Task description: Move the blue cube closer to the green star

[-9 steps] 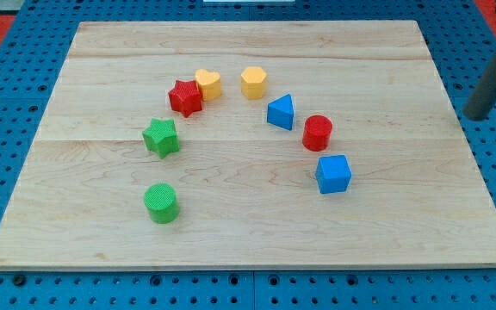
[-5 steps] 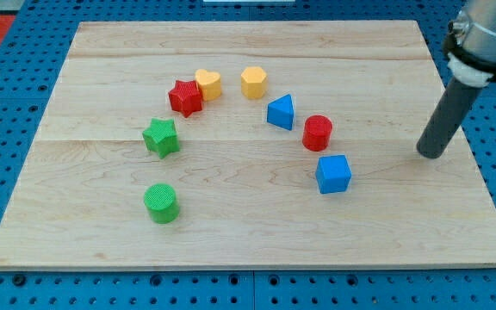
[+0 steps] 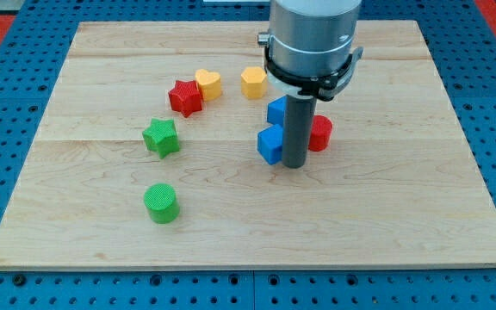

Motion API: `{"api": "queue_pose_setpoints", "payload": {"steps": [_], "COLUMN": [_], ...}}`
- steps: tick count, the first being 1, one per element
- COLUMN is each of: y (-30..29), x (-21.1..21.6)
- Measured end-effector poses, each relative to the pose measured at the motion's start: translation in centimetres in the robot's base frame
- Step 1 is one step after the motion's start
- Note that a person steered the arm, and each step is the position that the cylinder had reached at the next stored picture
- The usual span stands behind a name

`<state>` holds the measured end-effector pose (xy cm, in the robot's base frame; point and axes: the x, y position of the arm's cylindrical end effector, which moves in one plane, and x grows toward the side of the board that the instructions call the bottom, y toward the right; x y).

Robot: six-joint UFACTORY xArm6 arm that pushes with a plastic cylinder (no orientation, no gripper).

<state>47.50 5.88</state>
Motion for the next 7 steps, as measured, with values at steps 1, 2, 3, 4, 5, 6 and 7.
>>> {"api": "queue_pose_setpoints", "payload": {"steps": [1, 2, 3, 4, 5, 6, 7], "y": [0.4, 0.3, -1.4, -5.4, -8.2, -8.2, -8.8], "x": [-0.6, -2.7, -3.7, -3.7, -3.8, -4.9, -6.0]}}
